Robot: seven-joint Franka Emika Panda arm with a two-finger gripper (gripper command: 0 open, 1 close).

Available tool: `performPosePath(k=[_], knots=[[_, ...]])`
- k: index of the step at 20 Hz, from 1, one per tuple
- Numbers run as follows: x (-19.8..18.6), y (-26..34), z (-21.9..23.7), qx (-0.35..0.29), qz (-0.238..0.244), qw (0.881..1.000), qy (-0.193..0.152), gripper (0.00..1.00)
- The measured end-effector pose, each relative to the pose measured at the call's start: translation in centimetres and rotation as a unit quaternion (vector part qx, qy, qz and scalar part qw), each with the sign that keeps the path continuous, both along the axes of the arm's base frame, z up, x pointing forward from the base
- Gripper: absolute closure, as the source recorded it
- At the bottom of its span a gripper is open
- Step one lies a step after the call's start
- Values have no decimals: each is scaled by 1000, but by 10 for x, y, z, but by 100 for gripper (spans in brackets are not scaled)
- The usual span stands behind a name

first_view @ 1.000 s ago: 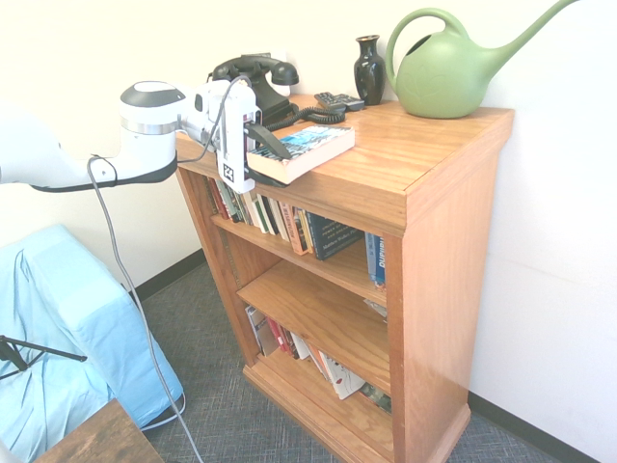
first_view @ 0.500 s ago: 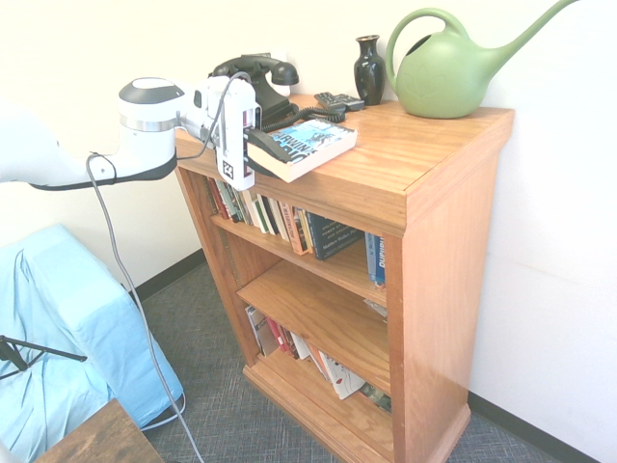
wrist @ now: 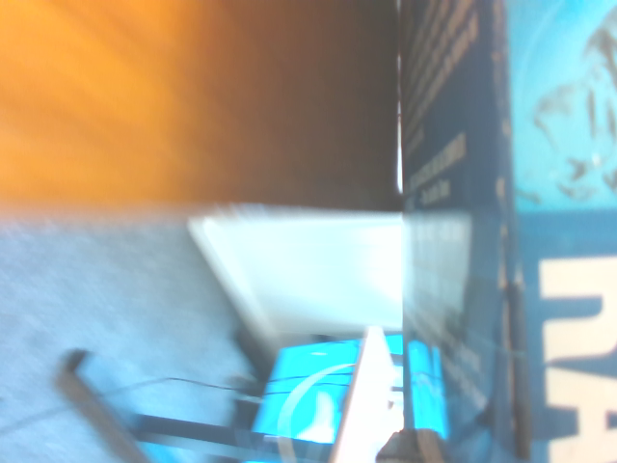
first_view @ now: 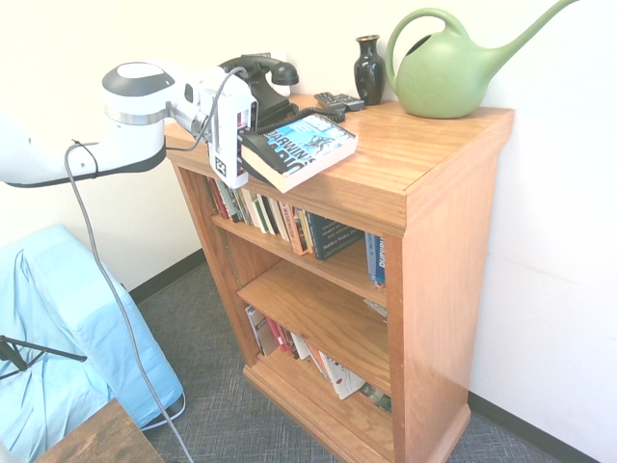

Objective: Shelf the books

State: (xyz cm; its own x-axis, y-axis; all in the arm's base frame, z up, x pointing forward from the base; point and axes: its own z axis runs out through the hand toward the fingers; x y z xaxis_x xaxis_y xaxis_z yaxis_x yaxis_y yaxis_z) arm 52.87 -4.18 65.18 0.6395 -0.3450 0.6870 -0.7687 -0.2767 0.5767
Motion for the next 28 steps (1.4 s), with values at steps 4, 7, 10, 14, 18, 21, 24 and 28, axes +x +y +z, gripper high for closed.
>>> performPosePath(k=[4,7,10,14,18,21,24,28], knots=[[-45,9,20,50,32,997,-46,100],[-85,25,21,106,55,990,-80,100],[-122,46,-2,161,79,978,-103,100],[-153,56,-64,218,97,964,-115,100],[-175,45,-134,255,100,955,-112,100],[-178,34,-163,274,101,949,-118,100],[-170,29,-177,288,114,942,-128,100],[-148,20,-197,308,134,931,-144,100]])
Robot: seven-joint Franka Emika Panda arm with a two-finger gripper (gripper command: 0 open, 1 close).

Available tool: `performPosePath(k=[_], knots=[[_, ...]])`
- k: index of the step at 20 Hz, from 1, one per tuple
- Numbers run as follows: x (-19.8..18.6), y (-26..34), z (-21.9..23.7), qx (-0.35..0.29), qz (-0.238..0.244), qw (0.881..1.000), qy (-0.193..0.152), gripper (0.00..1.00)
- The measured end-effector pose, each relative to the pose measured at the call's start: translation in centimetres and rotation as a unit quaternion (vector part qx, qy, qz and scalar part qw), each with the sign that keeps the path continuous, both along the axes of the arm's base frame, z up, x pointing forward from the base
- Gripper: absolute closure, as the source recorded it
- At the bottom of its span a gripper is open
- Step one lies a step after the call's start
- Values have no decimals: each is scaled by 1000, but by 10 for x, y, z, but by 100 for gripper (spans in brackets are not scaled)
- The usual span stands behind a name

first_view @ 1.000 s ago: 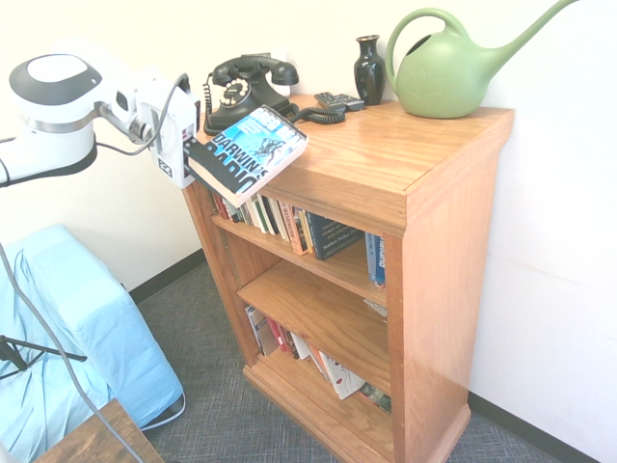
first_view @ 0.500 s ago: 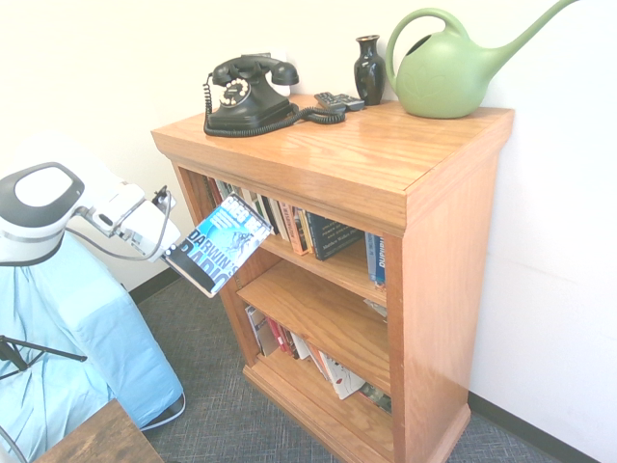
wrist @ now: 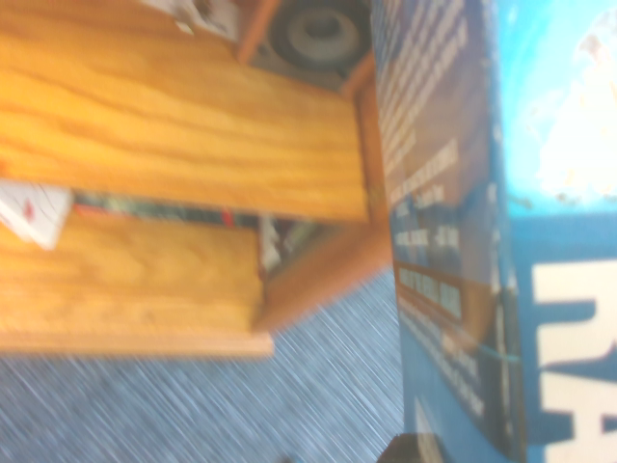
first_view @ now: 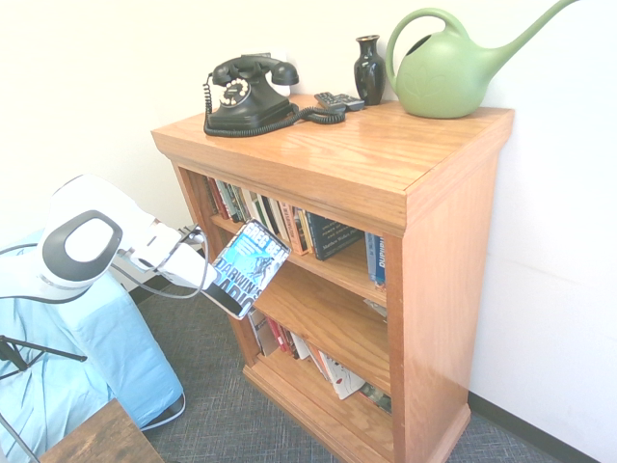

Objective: Shelf the books

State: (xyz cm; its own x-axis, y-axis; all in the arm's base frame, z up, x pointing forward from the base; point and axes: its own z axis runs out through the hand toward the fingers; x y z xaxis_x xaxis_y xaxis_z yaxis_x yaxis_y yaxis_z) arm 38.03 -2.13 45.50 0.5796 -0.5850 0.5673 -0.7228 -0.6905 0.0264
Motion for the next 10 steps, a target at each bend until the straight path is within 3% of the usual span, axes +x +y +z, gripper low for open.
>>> performPosePath(k=[10], knots=[[55,-19,-24,25,29,999,-39,100]])
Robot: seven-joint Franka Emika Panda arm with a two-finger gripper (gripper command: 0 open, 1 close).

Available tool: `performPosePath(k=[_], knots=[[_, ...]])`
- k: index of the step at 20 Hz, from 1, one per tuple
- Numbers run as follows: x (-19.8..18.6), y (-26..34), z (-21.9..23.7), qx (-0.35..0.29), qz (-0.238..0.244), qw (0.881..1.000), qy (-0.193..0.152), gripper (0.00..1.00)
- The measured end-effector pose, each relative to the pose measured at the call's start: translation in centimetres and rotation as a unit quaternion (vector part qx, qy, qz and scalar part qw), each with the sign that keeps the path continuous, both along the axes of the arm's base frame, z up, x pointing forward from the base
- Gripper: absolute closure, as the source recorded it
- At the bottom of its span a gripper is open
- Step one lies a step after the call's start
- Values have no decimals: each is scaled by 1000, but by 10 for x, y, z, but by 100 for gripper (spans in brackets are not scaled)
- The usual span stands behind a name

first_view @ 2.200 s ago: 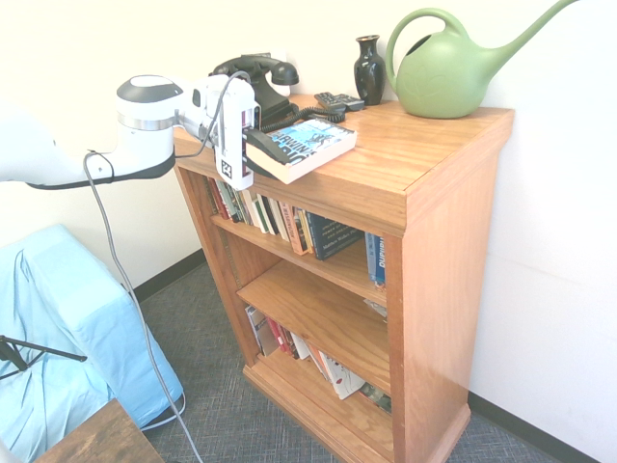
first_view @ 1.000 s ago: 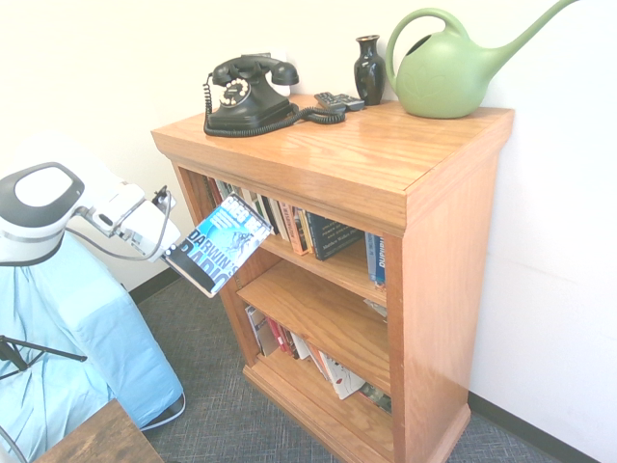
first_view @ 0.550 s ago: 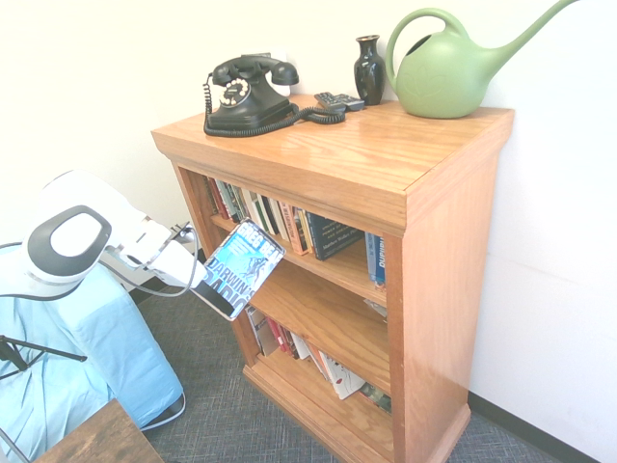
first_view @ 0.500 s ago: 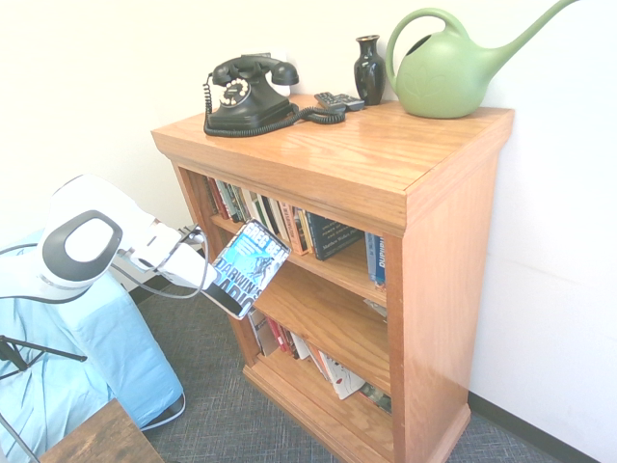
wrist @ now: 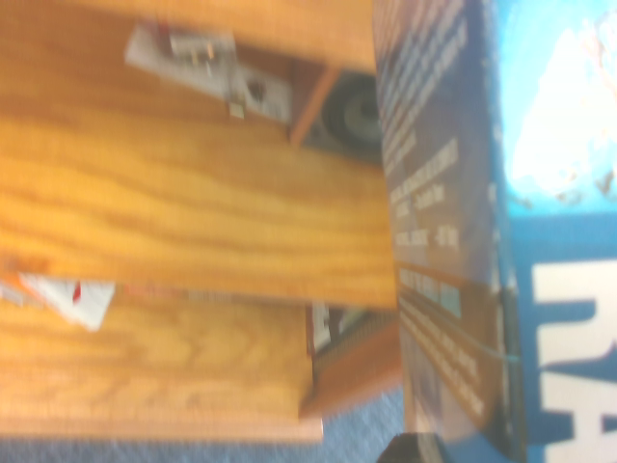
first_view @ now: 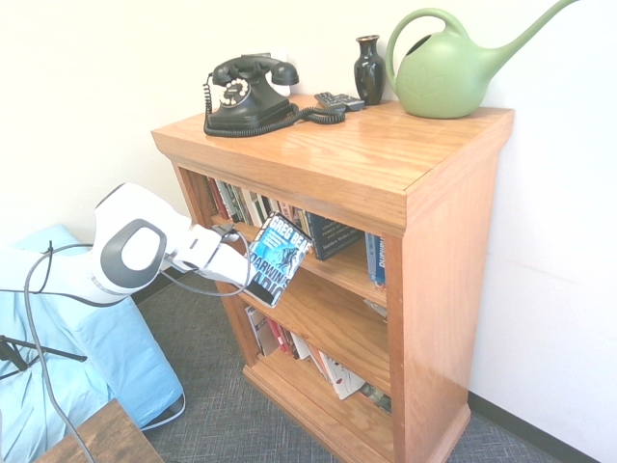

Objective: Shelf the books

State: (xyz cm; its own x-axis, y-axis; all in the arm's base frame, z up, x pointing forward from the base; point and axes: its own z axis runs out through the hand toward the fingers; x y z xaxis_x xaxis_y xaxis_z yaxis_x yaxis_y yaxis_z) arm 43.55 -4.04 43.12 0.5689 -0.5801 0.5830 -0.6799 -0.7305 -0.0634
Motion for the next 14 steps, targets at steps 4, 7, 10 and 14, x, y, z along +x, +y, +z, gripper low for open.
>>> performPosePath(k=[4,7,10,14], knots=[[16,-15,-8,-2,2,1000,-8,100],[27,-18,-17,0,4,1000,-9,100],[35,-18,-27,2,4,1000,-5,100],[48,-17,-37,9,6,1000,0,100]])
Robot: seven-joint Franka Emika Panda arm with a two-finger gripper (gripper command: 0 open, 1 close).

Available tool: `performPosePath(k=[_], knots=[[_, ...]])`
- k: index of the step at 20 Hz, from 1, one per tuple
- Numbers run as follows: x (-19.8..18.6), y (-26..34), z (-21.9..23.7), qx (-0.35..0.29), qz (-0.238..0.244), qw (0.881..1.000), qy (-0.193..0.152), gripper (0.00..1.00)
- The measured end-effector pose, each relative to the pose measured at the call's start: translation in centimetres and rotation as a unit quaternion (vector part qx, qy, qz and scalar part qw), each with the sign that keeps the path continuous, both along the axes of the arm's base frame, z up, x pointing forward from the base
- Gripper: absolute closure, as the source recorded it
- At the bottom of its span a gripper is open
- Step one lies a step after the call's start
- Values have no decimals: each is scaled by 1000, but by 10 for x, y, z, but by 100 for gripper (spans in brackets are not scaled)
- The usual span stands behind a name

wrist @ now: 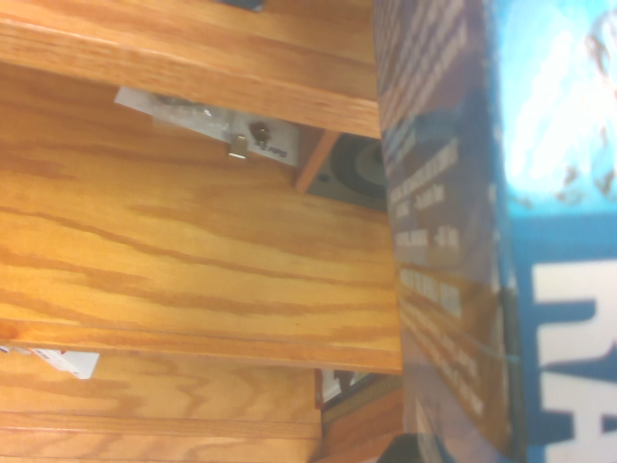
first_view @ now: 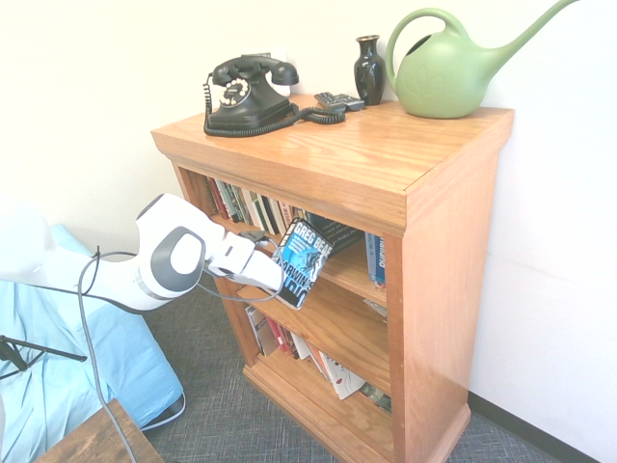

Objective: Shelf the books

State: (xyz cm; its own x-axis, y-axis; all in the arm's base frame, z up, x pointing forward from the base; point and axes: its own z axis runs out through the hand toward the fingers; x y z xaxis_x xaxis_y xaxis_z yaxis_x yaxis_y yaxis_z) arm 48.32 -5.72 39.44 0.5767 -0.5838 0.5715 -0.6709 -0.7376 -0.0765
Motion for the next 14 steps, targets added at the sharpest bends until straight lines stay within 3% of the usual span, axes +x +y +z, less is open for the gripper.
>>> performPosePath(k=[14], knots=[[35,-5,6,44,-12,999,15,100]])
